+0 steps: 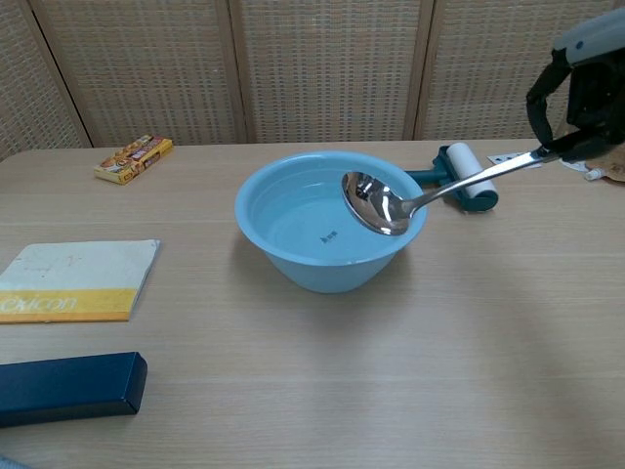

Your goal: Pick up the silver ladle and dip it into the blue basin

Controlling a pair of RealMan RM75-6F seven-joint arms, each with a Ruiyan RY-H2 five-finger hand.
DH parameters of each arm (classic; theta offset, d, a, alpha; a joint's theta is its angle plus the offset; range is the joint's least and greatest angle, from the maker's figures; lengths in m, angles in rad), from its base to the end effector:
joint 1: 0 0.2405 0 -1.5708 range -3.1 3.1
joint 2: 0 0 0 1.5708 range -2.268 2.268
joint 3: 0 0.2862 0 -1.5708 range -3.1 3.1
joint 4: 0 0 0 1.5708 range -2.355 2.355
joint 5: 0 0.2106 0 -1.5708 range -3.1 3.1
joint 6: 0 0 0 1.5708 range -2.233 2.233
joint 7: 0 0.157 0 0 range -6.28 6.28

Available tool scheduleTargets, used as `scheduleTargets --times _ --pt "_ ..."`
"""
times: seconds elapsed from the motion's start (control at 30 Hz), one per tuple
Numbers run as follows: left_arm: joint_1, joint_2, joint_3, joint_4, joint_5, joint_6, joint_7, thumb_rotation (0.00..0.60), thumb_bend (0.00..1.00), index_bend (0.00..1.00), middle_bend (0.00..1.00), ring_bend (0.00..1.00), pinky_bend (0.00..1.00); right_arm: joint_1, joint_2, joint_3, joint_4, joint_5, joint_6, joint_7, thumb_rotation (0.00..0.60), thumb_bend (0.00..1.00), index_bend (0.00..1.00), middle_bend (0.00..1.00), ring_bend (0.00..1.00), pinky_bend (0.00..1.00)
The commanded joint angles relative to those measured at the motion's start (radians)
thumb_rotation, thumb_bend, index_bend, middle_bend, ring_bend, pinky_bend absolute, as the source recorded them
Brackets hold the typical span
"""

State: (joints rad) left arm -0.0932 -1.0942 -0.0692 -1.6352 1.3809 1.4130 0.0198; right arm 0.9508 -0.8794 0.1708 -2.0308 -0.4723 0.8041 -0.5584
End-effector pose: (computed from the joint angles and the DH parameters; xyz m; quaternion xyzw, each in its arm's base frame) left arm -0.3530 0.2020 0.1778 -0.5719 -0.4214 -0.3521 0.6094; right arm -0.1356 -0.3740 0.1455 0.7386 -0.4382 0.2403 0.4524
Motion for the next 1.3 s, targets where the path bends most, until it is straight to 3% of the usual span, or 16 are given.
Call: scheduleTargets --times 0.03,0.3,0.63,1.3 --pt "-0.006 -0.004 -0.004 0.007 -0.015 -0.013 0.002 0.600 0.00 0.00 0.00 0.00 0.00 0.175 -0.041 0.010 0.071 0.233 0.049 -0.115 0.600 0.88 0.77 0.97 0.98 1.00" --pt "-0.015 -0.008 -0.017 0.021 -0.052 -0.036 0.000 0.600 0.00 0.00 0.00 0.00 0.00 0.377 -0.239 -0.039 0.245 0.502 0.189 -0.335 0.600 0.88 0.77 0.97 0.98 1.00" --pt "-0.026 -0.008 -0.029 0.039 -0.090 -0.069 -0.013 0.600 0.00 0.00 0.00 0.00 0.00 0.481 -0.489 -0.052 0.489 0.651 0.282 -0.525 0.600 0.89 0.78 0.97 0.98 1.00" --pt "-0.043 -0.006 -0.040 0.064 -0.132 -0.118 -0.044 0.600 0.00 0.00 0.00 0.00 0.00 0.530 -0.806 -0.033 0.793 0.582 0.434 -0.853 0.600 0.89 0.80 0.98 0.98 1.00"
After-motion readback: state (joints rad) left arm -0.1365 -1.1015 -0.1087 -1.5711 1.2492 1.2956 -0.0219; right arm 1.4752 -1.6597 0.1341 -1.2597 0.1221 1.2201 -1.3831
